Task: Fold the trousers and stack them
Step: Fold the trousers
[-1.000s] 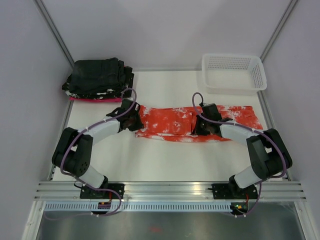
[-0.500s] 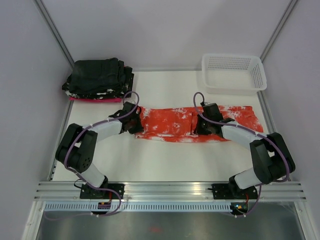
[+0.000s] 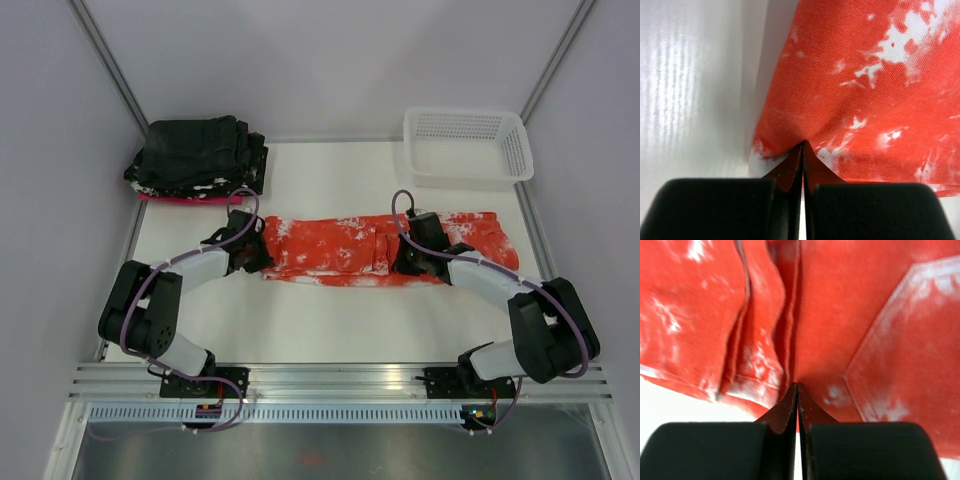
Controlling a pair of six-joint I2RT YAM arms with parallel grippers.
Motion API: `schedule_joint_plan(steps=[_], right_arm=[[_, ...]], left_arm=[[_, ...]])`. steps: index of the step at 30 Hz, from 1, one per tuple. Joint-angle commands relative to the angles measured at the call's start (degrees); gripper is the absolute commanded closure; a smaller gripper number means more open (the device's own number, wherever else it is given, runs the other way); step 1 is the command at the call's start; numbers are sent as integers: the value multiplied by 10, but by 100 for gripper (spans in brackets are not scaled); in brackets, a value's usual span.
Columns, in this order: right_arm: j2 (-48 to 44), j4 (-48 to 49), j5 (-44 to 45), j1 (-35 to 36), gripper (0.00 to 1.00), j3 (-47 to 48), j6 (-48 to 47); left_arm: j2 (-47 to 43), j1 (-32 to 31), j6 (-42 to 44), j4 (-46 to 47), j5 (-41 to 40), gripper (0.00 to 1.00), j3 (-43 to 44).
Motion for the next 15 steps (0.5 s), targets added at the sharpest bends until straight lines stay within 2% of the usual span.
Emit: schedule_joint_plan(steps=[1,8,15], right_arm=[[-40,16,20,6,96,-13,22],[-38,31,17,15,93,-17,34],[-9,77,24,69,92,-36,70]], left_arm=[[-18,29,0,-78,-63,98,-38],[-83,77,4,-92,-47,98,-62],[-111,91,29,-112,-35,98,-59]])
